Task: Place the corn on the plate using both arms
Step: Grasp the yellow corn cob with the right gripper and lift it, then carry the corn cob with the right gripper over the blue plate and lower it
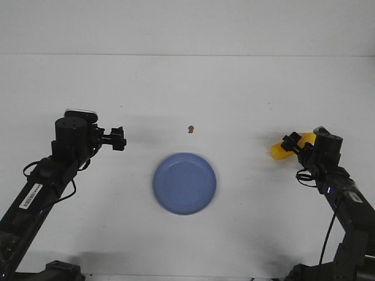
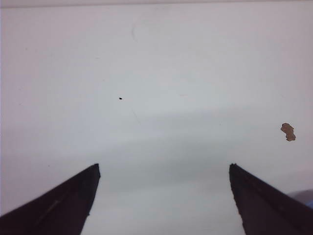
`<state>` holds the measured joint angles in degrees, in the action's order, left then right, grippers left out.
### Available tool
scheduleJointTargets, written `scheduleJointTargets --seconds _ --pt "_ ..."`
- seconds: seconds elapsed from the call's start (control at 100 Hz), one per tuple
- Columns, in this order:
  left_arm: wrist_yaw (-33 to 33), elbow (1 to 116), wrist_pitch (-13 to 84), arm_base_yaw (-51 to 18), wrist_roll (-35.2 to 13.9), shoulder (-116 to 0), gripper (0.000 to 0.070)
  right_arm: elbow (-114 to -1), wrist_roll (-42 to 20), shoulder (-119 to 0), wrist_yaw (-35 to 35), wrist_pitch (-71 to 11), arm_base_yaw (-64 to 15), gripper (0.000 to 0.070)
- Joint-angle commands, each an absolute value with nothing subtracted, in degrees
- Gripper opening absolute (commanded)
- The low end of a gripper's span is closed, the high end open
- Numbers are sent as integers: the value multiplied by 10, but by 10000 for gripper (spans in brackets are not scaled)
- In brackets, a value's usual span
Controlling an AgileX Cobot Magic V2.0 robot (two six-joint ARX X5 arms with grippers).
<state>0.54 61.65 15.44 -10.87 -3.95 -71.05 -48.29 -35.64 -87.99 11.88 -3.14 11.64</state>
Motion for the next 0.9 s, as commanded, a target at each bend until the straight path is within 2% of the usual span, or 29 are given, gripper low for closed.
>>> scheduleJointTargets --seconds 0.0,0.05,0.13,0.17,0.4,0.55,0.69,0.89 --pt "6 624 151 -109 -35 -712 543 -493 -363 -899 130 -25 117 505" --pt "6 624 151 -109 -35 -712 543 -494 -362 -905 135 -25 117 469" --pt "6 624 152 -109 -35 -712 543 -495 -356 -905 136 -25 116 274" --pt "6 624 152 -109 -35 -712 543 -496 -346 -903 140 -25 115 218" --pt "6 624 151 -109 -35 -712 543 -500 -285 -853 202 -21 84 209" --pt "6 624 152 -109 -35 -712 543 -503 -254 -787 253 -63 15 209" --pt "6 624 152 -109 -35 -712 543 -503 -216 -754 241 -112 -94 210" --pt "6 624 152 -109 -36 -712 543 -503 -207 -764 190 -129 -241 211"
